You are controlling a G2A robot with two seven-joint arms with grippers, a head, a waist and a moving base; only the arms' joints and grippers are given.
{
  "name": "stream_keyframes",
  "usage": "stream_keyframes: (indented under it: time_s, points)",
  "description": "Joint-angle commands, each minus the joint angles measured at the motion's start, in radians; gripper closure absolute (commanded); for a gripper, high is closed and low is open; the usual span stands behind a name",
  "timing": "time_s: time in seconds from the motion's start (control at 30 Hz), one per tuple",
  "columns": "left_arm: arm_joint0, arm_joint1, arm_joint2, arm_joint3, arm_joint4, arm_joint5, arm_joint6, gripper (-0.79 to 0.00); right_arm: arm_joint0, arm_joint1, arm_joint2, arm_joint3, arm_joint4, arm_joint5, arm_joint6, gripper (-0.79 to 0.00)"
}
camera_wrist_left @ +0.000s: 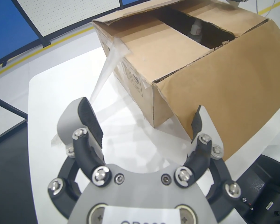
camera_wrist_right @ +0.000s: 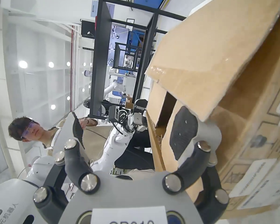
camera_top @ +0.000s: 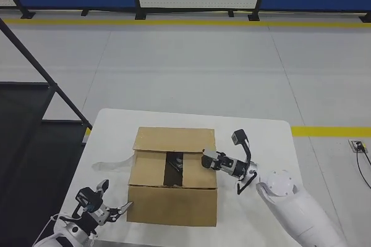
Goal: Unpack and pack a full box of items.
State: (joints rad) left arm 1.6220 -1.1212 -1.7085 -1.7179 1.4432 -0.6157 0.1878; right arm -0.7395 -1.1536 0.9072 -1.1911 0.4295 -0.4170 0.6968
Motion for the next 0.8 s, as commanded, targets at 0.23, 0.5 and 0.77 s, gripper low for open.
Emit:
stream_keyframes:
  time_s: [0.23,0.5,0.77]
  points:
    - [0.005,0.003,0.009,-0.001,-0.007,0.011,0.002,-0.785,0.074,-0.035,-0.019,0.029,-0.021,-0.022,-0.065,-0.785]
    - [0.004,0.006,0.019,0.003,-0.004,0.006,0.007,-0.785,0.194,-0.078,-0.051,0.138,-0.092,-0.13,-0.125,-0.785]
    - [-0.006,0.008,0.032,0.001,-0.008,0.008,0.004,-0.785,0.217,-0.089,-0.067,0.174,-0.086,-0.165,-0.112,-0.785]
